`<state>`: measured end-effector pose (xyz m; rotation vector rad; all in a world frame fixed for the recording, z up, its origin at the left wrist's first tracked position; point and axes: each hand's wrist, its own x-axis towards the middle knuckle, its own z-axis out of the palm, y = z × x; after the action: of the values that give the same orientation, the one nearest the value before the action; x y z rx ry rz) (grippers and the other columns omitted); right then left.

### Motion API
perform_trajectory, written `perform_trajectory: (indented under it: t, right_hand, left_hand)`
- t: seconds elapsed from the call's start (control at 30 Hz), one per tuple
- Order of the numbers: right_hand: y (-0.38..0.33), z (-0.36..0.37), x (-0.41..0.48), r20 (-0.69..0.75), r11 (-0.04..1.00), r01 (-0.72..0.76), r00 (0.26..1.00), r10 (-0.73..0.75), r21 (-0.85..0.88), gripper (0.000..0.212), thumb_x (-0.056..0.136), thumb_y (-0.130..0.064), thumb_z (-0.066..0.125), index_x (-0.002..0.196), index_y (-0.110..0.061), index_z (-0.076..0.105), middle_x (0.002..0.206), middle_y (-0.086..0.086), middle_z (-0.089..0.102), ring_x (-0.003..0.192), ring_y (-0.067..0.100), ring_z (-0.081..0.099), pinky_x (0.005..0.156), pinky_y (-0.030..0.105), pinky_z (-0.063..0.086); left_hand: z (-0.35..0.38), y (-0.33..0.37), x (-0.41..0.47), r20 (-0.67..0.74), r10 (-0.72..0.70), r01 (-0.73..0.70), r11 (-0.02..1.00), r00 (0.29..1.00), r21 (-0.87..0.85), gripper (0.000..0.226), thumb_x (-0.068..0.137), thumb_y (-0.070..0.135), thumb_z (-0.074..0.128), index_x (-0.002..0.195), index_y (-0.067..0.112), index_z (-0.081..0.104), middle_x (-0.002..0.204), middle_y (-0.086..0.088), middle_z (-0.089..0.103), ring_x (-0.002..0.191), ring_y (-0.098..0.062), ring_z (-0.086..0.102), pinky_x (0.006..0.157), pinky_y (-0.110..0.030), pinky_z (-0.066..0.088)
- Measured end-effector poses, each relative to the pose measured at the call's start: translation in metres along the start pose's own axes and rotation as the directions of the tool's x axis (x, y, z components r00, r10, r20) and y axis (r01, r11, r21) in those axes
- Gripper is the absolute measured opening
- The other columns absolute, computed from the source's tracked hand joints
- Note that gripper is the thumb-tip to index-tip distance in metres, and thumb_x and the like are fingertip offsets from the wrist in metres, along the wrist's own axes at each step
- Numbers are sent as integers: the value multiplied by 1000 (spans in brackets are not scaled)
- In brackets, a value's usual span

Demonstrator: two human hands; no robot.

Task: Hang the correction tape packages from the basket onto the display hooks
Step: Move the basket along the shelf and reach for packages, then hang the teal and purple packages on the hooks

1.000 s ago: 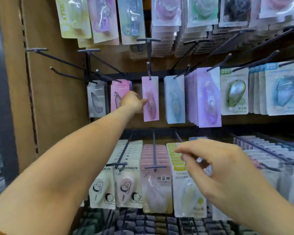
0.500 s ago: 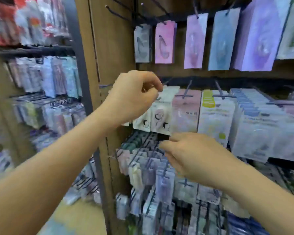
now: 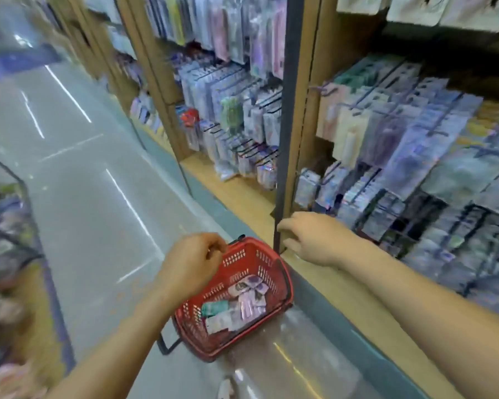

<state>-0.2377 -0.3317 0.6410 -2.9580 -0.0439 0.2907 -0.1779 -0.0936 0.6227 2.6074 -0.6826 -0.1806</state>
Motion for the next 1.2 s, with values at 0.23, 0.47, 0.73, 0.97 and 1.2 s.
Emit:
perform_trajectory:
  t: [0.23,0.47,0.73,0.97,1.2]
  right_hand:
    - [-27,157,78,212,917,-279,951,223,285,43,93,-33,59,134,-24,55,127,9,64,113,29,60,88,31,45]
    - [-43,309,158,355,832,-485,853,383,270,65,90,-39,63,147,-20,37,135,19,51,126,36,51,101,42,44]
    - [-2,498,248,419,944,-329,856,303,-12,74,92,-50,54,153,-33,16,149,9,28,134,32,34,99,45,47]
    - [54,655,330,478,970,-193,845,239,-144,91,92,-46,59,154,-42,-7,165,8,-5,151,31,7,111,48,35]
    - [97,758,395,463,960,-268,843,275,-82,87,93,-33,56,150,-52,-7,164,9,-12,146,47,11,108,55,40]
  left_hand:
    - [96,-168,-38,212,-382,397,917,899,-28,24,86,10,52,95,22,71,90,-2,73,90,-27,67,71,-30,46]
    - [216,-295,-9,392,-451,498,867,802,-20,20,87,8,53,99,13,68,103,-8,70,97,-30,65,78,-36,52]
    - [388,-370,48,535,-348,383,923,770,49,40,86,8,51,124,18,59,121,-6,57,115,-30,55,92,-35,47]
    - [569,-428,97,687,-409,273,913,600,304,73,83,18,70,145,16,31,145,-8,38,135,-32,35,110,-42,39]
    - [671,-469,143,588,-441,203,881,678,427,88,96,21,55,155,15,-10,165,-4,-6,152,-29,-4,118,-59,12]
